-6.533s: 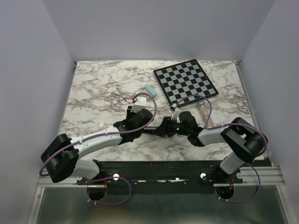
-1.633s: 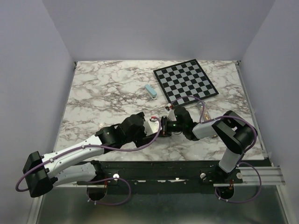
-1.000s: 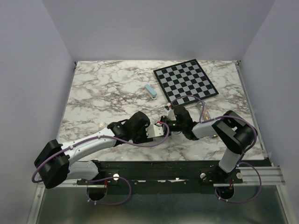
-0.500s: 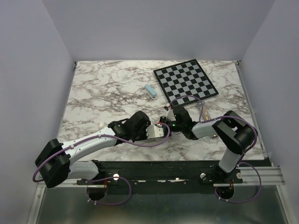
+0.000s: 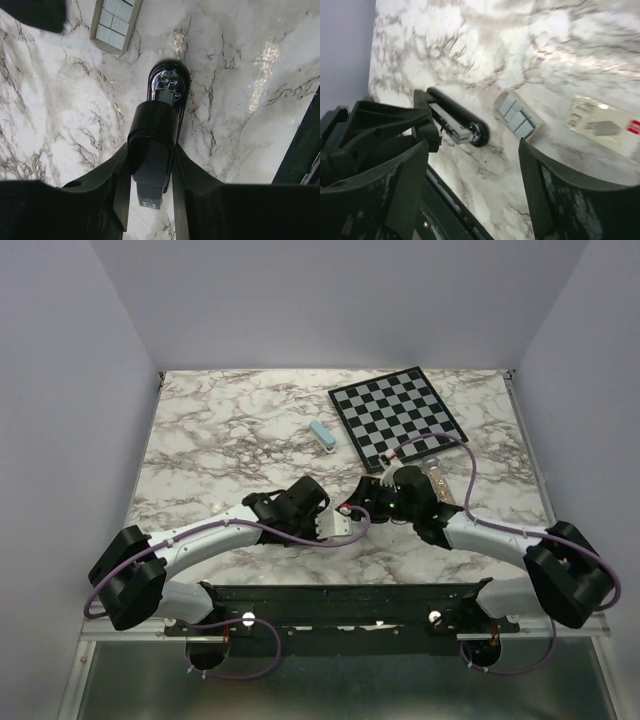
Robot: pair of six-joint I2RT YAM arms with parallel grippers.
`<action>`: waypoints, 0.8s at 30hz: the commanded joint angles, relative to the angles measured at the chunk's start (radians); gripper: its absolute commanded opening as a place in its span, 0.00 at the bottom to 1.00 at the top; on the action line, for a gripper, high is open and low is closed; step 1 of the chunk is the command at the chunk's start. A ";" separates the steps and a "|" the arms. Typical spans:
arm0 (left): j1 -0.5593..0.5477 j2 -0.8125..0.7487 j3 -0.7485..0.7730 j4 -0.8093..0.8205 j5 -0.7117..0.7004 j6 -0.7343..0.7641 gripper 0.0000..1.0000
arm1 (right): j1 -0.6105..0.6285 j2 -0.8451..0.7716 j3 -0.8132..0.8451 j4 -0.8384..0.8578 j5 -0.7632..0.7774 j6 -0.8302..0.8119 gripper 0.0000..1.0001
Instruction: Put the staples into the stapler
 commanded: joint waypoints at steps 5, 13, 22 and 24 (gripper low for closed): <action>0.002 0.100 0.067 -0.053 0.099 -0.031 0.19 | -0.037 -0.249 -0.109 -0.162 0.435 -0.104 0.86; -0.003 0.129 0.091 -0.054 0.088 -0.044 0.54 | -0.044 -0.362 -0.155 -0.170 0.486 -0.228 0.95; 0.015 -0.087 0.051 0.080 -0.032 -0.112 0.99 | -0.041 -0.377 -0.111 -0.134 0.176 -0.514 1.00; 0.058 -0.187 0.045 0.156 -0.032 -0.170 0.99 | -0.029 -0.346 -0.068 -0.145 0.058 -0.560 1.00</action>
